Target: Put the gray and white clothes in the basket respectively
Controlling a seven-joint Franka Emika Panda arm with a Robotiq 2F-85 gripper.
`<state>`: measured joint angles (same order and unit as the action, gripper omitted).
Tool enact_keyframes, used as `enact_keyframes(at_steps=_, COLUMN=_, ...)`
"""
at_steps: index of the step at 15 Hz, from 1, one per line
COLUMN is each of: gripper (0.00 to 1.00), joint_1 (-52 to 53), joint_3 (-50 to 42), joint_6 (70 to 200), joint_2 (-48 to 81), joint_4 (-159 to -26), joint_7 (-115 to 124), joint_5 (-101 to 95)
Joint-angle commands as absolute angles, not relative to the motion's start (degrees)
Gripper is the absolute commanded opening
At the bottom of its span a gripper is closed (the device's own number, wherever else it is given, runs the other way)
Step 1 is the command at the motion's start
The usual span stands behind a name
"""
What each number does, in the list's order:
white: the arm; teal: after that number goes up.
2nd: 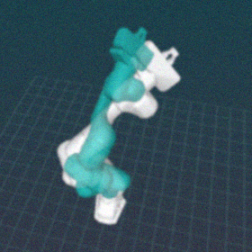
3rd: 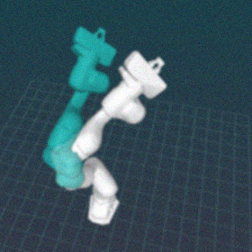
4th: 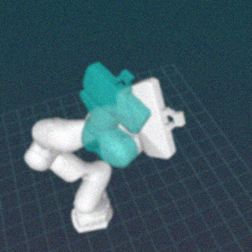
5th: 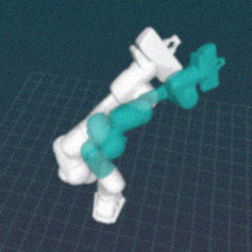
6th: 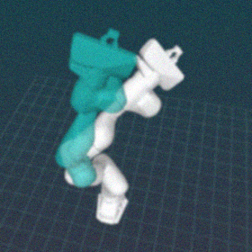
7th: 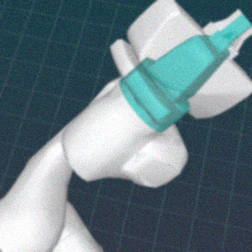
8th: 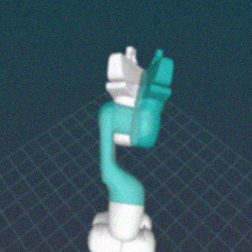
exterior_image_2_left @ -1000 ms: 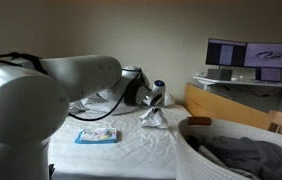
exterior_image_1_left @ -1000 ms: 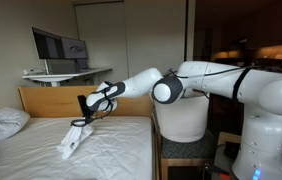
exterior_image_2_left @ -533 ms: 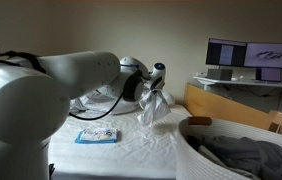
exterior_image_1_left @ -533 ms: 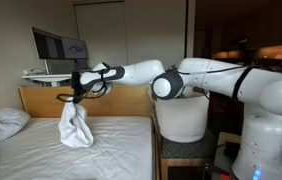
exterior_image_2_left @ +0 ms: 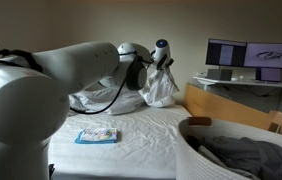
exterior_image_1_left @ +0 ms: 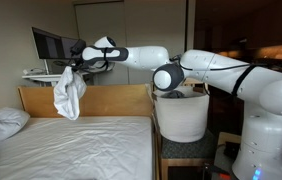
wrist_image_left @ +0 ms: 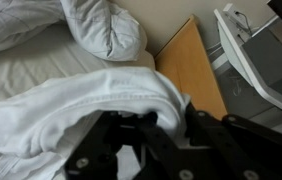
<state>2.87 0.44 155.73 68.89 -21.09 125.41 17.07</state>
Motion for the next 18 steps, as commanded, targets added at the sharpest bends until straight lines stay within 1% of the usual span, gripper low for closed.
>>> enact_keyframes(at_steps=1, gripper=0.08, joint_1=1.67, joint_3=-4.28, joint_6=158.67, joint_2=62.54, joint_4=-23.37, joint_7=139.29, joint_5=12.66)
enact_keyframes(at_steps=6, gripper=0.08, joint_1=1.11, joint_3=-20.81, joint_6=158.36, joint_2=56.34, joint_4=-23.9, joint_7=159.12, joint_5=9.09)
enact_keyframes(at_steps=7, gripper=0.08, joint_1=1.3, joint_3=-27.56, joint_6=160.87, joint_2=51.53, joint_4=-31.38, joint_7=151.27, joint_5=20.06)
enact_keyframes(at_steps=13, gripper=0.08, joint_1=7.03, joint_3=-56.37, joint_6=159.26, joint_2=46.07, joint_4=-44.93, joint_7=149.64, joint_5=33.68)
enact_keyframes(at_steps=18, gripper=0.07, joint_1=18.07, joint_3=-80.18, joint_6=158.04, joint_2=46.81, joint_4=-56.84, joint_7=149.64, joint_5=44.16)
